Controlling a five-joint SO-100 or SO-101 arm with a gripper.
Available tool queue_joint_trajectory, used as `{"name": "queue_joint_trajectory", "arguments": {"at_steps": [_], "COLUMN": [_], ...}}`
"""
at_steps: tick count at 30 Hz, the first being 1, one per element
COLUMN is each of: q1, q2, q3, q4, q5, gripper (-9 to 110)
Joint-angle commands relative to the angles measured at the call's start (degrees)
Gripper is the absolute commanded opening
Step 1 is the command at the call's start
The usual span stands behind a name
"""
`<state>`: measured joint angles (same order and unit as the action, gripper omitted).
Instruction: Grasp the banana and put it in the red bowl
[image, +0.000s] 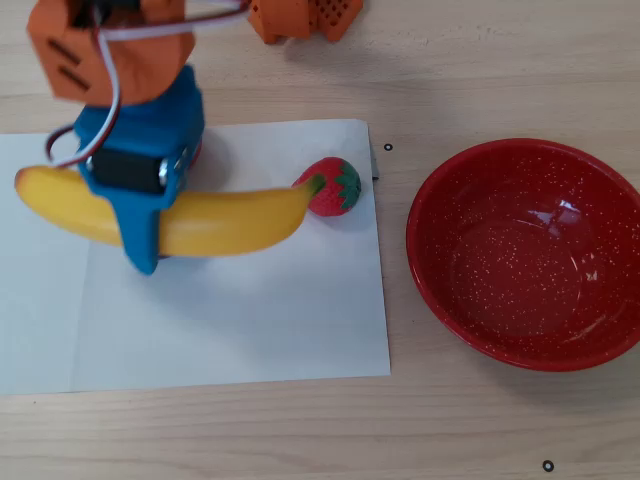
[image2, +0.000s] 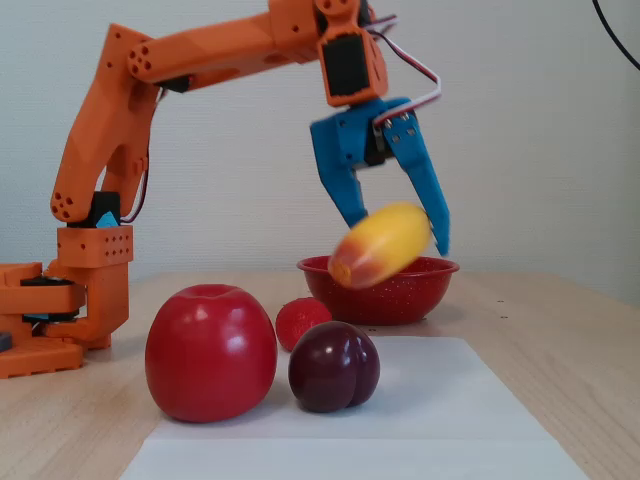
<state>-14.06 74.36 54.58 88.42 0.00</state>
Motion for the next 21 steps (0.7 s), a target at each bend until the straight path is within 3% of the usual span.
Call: {"name": "queue_joint_trajectory", "arguments": {"at_steps": [1, 10, 21], "q1": [2.29, 7.29, 22.94], "q2": [12.83, 23.82, 26.89], "q3": [-2.29, 3.96, 0.62], "q4": [1.05, 6.06, 8.44], "q5": [-1.32, -2.81, -8.35], "gripper": [0, 0, 0]}}
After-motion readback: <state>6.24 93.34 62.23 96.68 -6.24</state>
